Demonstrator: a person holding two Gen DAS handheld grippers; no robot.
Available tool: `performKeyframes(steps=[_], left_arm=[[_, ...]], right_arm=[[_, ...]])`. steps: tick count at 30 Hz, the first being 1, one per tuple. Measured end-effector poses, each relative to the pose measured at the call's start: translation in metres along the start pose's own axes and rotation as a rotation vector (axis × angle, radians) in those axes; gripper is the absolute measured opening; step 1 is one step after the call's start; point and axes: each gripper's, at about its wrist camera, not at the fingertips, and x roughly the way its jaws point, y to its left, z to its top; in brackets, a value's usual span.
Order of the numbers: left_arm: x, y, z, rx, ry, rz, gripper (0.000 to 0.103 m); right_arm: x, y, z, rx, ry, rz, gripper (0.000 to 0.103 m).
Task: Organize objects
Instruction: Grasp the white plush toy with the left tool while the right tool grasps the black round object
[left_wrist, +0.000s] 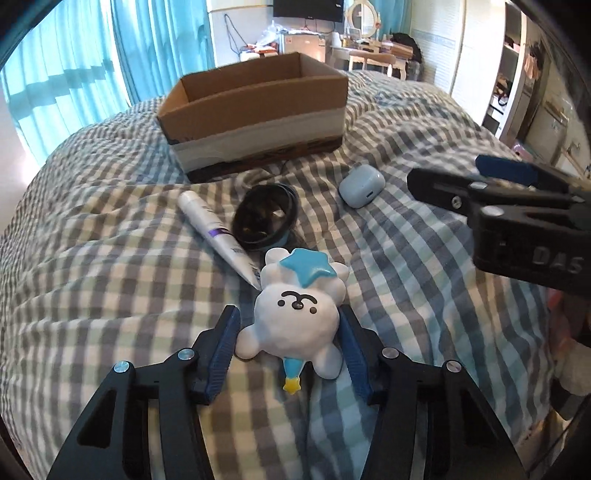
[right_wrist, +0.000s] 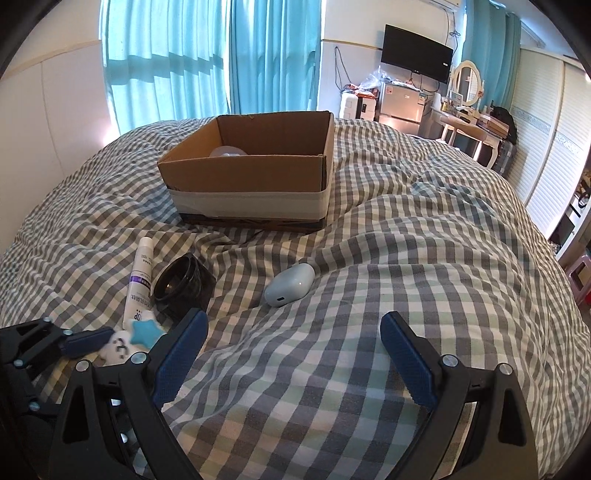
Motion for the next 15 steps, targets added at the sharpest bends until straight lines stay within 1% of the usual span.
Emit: performKeyframes(steps=[7,10,13,15], left_arm=[[-0.033,0.035,0.015,-0.085,-0.097,0.016,0.054],[-0.038,0.050,0.024,-0.105,-0.122,0.077,0.054],[-0.038,0.070,0.030,-0.159,-0.133,0.087,0.054],[-0.037,0.082,0.034,-0.175,-0.147,0.129,0.054]], right_arm=[[-0.001,0.009,0.001,-0.021,-0.009,0.015,0.095],[0.002,0.018,0.004,-0.036,-0.001,0.033,0.095],[0.011,0.033,0.008,-0.057,0.010,0.058,0.095],[0.022,0.044,0.014,-0.068,0.034,0.069,0.095]])
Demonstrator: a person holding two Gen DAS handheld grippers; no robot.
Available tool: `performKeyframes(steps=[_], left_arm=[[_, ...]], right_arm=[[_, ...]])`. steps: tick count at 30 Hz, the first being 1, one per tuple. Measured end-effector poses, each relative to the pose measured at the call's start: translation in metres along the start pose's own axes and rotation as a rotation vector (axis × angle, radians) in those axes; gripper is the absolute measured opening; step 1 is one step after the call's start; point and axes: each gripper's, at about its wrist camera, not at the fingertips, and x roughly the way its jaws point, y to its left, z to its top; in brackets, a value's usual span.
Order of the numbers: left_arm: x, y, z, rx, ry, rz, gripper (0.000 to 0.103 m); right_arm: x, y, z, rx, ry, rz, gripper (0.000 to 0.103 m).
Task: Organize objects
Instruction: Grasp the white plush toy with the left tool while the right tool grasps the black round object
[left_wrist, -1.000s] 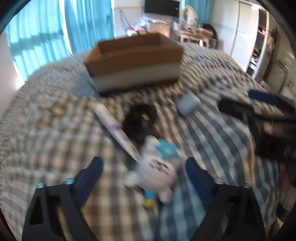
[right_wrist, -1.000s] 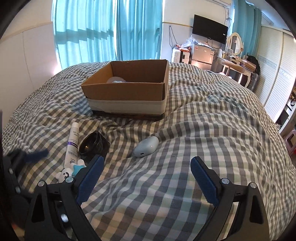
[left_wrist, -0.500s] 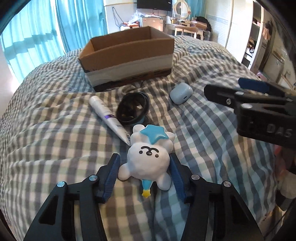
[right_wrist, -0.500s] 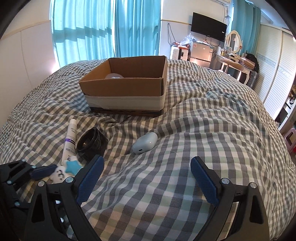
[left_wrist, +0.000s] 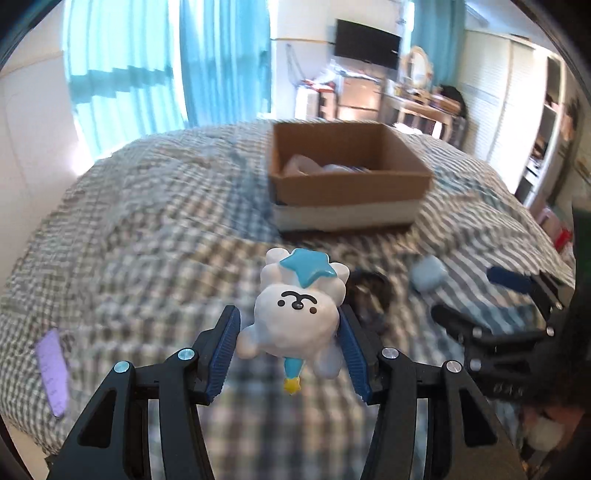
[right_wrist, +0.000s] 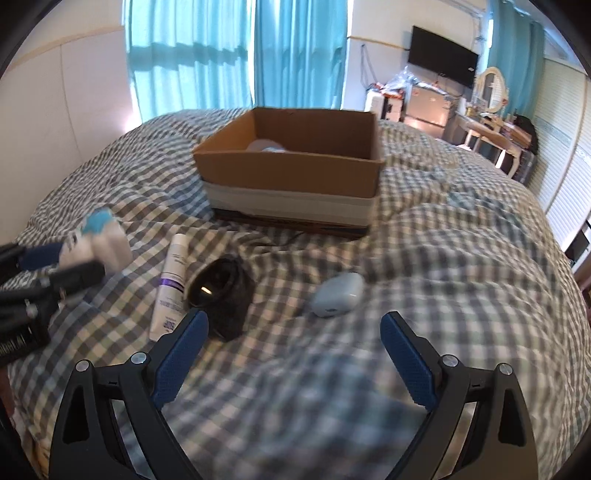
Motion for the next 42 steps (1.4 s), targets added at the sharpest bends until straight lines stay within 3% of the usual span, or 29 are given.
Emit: performKeyframes(steps=[3,7,12,14,20,33,42], left_arm=[[0.008,0.012,0.007,-0.021,-0.009,0.030,0.054],[0.023,0.019,0.007,-0.023,-0.018,0.039,0.054],[0.038,0.022,0.001,-0.038,0.013,0.008,0.054],[0.039,0.025,0.001,-0.049,0.013,-0.006,0.054],[0.035,0.024,-0.001,-0.048,-0.001,-0.021,0.055],[0.010,0.014,0.005,-0.034,-0.051,-0.010,0.055],[0.000,0.004,0.015,-0.019,-0.031,-0.015,0.055]], right_arm=[[0.020,0.011,0.010,0.000,0.039,0.028,0.094],[0.052,0.019,0.023,0.058,0.106,0.062,0.083],[0.080,0.030,0.028,0.057,0.174,0.070,0.053],[0.088,0.034,0.026,0.041,0.200,0.069,0.032],[0.083,0.039,0.021,0.010,0.189,0.046,0.011],[0.021,0.028,0.016,-0.010,0.082,0.031,0.008],[-0.018,0.021,0.030,-0.007,-0.015,0.011,0.008]])
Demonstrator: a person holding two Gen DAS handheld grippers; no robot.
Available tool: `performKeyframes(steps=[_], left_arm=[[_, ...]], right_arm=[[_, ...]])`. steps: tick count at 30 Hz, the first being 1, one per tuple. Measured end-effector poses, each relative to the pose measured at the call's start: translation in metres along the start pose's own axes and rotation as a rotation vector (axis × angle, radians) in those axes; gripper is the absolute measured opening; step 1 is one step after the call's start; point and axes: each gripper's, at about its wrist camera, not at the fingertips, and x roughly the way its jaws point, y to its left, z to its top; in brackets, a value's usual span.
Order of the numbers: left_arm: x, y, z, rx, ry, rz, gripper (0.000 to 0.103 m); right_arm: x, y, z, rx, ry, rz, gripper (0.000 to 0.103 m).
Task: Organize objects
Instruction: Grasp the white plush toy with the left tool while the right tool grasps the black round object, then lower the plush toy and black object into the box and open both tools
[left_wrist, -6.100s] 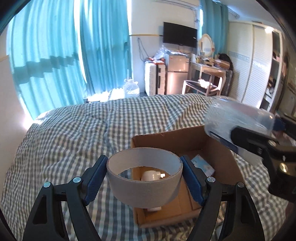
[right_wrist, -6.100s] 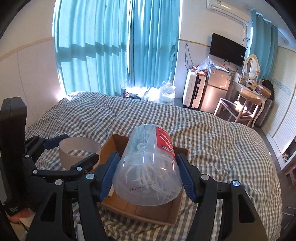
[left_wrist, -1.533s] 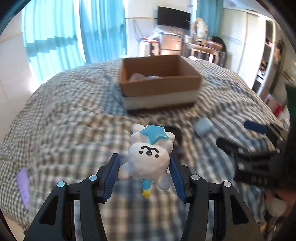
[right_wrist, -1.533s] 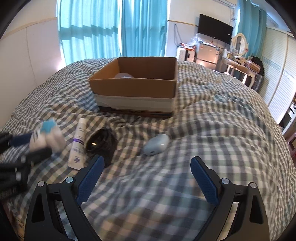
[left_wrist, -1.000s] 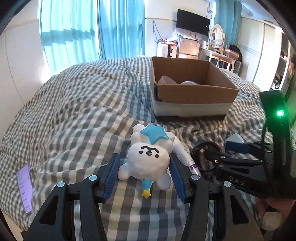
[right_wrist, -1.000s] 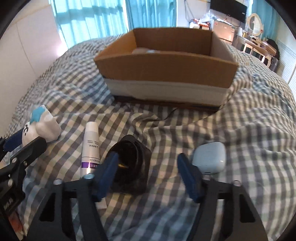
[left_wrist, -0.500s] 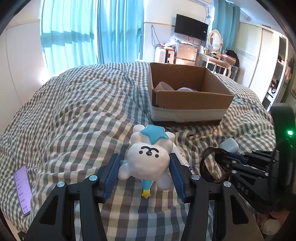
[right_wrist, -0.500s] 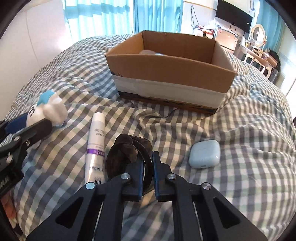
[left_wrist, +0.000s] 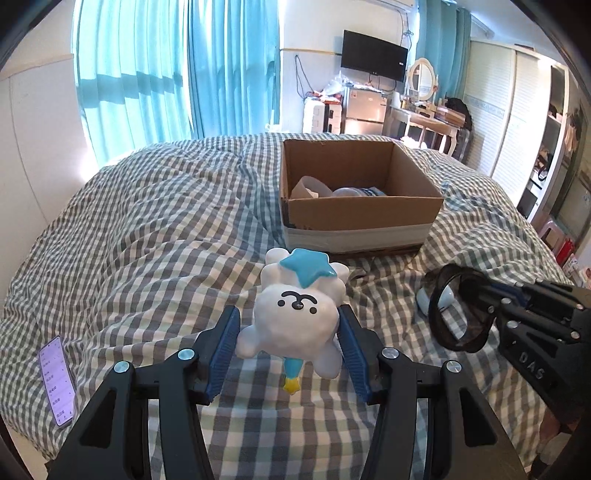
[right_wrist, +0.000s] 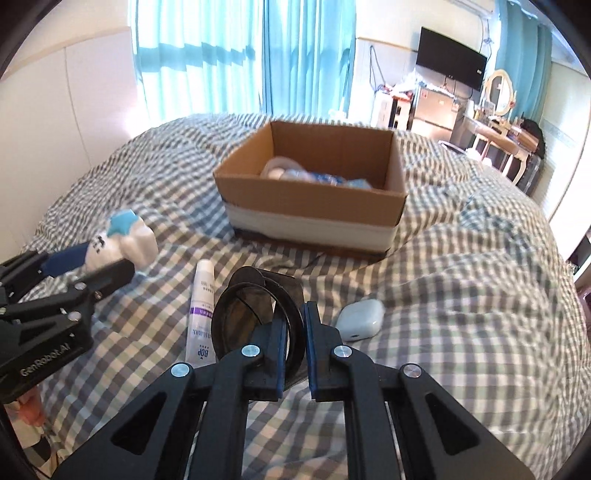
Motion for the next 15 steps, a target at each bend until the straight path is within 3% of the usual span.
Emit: performKeyframes(steps=[8,15], left_arm=[[-0.006,-0.014,0.028,0.028,-0.015,-0.009,0.055],[-0.004,-0.024,0.073,0.067,-0.065,-0.011,0.055]], right_arm=[[-0.029,-0.006,0.023,-0.033,-0.065,-0.015,0.008],[-0.045,-0.019,0.063,-0.050,-0.118,-0.027,0.008]])
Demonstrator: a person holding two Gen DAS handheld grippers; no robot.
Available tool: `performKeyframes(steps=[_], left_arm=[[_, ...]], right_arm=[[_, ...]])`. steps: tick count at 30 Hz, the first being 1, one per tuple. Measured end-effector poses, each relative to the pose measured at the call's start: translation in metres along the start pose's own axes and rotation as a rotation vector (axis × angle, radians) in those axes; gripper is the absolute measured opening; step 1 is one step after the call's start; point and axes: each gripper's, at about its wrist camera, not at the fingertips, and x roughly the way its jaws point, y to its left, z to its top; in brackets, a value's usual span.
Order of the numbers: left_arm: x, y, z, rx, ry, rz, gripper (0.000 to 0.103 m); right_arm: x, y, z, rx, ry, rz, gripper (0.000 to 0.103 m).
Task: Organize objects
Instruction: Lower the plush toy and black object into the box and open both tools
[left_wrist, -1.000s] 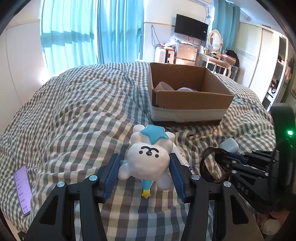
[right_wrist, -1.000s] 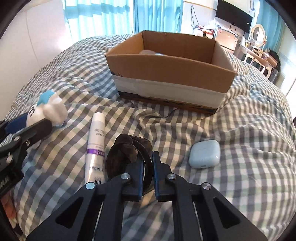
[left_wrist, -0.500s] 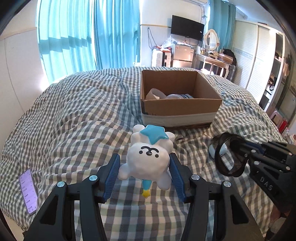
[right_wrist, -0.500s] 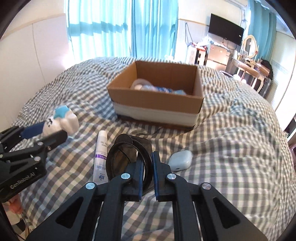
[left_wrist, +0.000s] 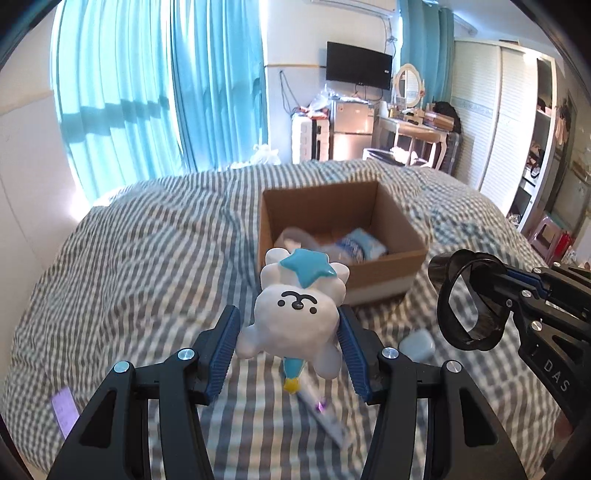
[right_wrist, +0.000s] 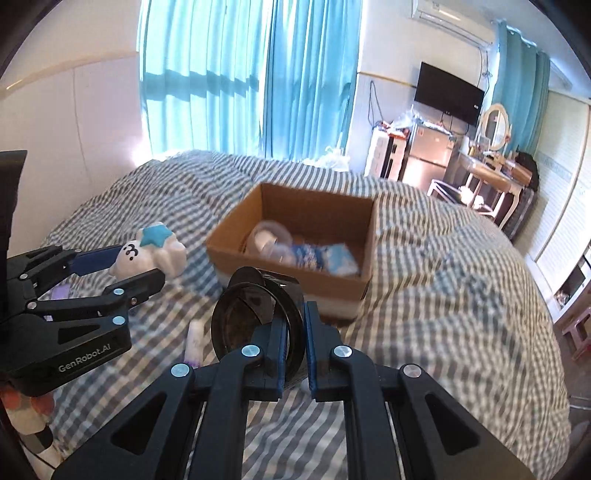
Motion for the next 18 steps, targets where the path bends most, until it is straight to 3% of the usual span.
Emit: performKeyframes(steps=[9,18], left_arm=[[0.023,0.002,0.062,0.000,-0.038,-0.016,0.055],[0.072,0.004,0.109,0.008,-0.037,-0.011,0.055]], right_arm=[[0.011,-0.025,0.056,-0.005,-0.040,-0.035,0.008],[0.063,-0.050,0.112,0.003,-0.032,-0.039,0.008]])
